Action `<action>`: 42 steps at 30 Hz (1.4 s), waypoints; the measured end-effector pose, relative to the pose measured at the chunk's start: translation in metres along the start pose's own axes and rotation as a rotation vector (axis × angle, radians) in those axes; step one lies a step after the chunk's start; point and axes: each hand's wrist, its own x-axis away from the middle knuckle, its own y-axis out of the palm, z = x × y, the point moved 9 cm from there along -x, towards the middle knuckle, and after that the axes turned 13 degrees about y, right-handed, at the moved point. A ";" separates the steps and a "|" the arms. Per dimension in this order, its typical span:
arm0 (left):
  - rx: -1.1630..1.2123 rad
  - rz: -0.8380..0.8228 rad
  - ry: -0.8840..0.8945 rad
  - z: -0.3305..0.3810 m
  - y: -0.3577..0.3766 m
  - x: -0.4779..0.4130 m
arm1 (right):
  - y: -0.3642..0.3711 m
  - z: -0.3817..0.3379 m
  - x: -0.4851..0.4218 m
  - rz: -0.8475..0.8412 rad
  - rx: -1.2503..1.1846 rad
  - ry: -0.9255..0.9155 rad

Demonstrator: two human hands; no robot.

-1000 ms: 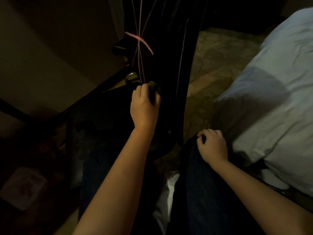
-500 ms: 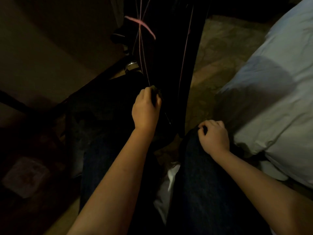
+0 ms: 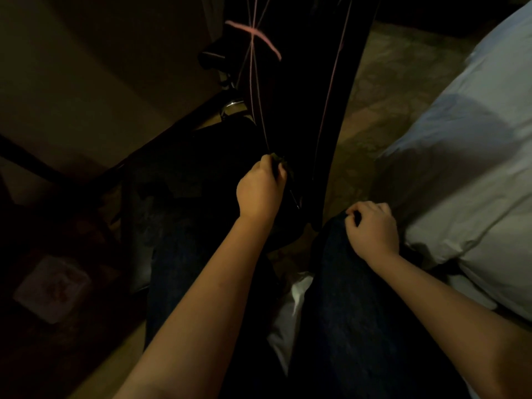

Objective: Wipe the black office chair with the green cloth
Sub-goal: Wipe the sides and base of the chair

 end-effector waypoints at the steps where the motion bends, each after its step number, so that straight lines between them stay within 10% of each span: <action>1: -0.004 -0.006 -0.003 0.000 0.001 0.000 | 0.000 -0.001 0.000 -0.002 -0.003 0.000; 42: 0.234 0.156 -0.238 -0.026 0.086 0.024 | 0.003 -0.006 0.000 -0.048 -0.007 0.036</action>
